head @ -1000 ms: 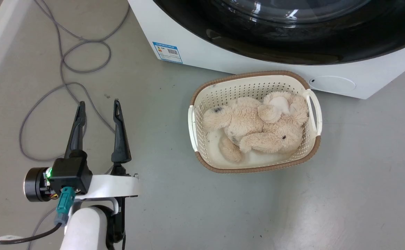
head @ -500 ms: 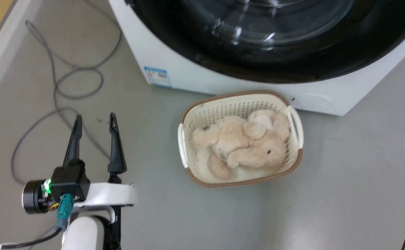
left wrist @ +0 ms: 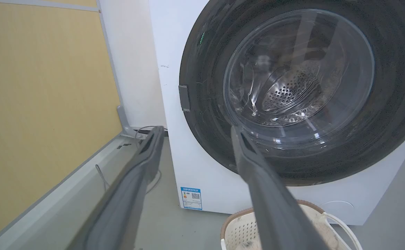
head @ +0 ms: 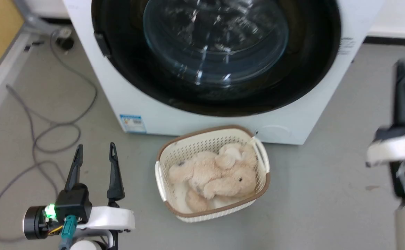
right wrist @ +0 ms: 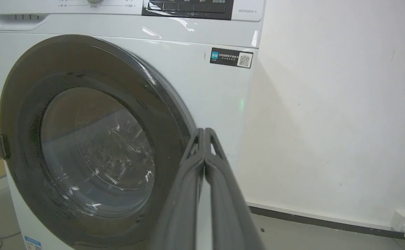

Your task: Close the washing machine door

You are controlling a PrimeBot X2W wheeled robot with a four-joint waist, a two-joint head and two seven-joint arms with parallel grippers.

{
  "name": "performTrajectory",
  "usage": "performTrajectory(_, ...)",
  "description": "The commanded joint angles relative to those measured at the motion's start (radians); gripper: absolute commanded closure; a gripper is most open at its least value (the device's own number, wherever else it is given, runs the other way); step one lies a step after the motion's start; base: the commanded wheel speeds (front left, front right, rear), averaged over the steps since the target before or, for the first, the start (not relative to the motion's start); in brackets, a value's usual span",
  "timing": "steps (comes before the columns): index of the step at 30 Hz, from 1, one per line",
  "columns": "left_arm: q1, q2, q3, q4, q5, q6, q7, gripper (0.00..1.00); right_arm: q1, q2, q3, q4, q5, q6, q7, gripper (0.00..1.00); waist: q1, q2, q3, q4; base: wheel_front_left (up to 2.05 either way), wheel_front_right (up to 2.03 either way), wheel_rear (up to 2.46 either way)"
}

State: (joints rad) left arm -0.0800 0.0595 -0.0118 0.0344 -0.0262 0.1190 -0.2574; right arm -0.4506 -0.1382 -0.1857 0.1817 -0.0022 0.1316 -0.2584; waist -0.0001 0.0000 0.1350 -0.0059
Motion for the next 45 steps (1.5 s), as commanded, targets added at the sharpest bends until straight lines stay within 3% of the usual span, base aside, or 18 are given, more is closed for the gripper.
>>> performTrajectory(1,0.017,0.006,0.003,-0.003,0.010,-0.001,-0.004,0.00,0.049,0.011,0.019,0.001,0.007,-0.001,-0.003,1.00,0.0001,0.0000,-0.039,-0.031,0.00,0.00,0.00)
performTrajectory(10,0.074,0.011,0.009,-0.007,0.010,0.005,-0.004,0.00,0.217,0.047,0.111,0.068,0.089,-0.001,-0.003,1.00,0.0001,0.0000,-0.101,-0.068,0.00,0.00,0.00)
performTrajectory(11,0.093,0.010,0.006,-0.011,0.005,0.001,-0.004,0.00,0.269,0.058,0.121,0.073,0.094,-0.001,-0.003,0.56,0.0001,0.0000,-0.115,-0.082,0.00,0.00,0.00)
performTrajectory(12,0.099,0.009,0.005,-0.013,0.003,-0.001,-0.004,0.00,0.285,0.063,0.120,0.069,0.097,-0.001,-0.003,0.33,0.0001,0.0000,-0.118,-0.087,0.00,0.00,0.00)
performTrajectory(13,0.105,0.009,0.004,-0.013,0.003,-0.002,-0.004,0.00,0.301,0.067,0.120,0.068,0.102,-0.001,-0.003,0.00,0.0001,0.0000,-0.120,-0.092,0.00,0.00,0.00)
performTrajectory(28,0.146,0.005,-0.005,-0.012,-0.005,-0.017,-0.004,0.00,0.457,0.088,0.130,-0.057,0.156,-0.001,-0.003,0.00,0.0001,0.0000,-0.139,-0.124,0.00,0.00,0.00)
performTrajectory(29,0.139,0.007,-0.005,-0.011,-0.004,-0.017,0.000,1.00,0.445,0.082,0.128,-0.050,0.153,0.000,0.000,1.00,0.0001,0.0000,-0.139,-0.124,0.00,0.00,0.00)
performTrajectory(45,0.131,0.005,-0.003,-0.013,-0.001,-0.029,0.033,1.00,0.446,0.083,0.135,-0.066,0.135,0.000,0.032,1.00,0.0001,0.0000,-0.139,-0.108,0.00,0.00,0.00)
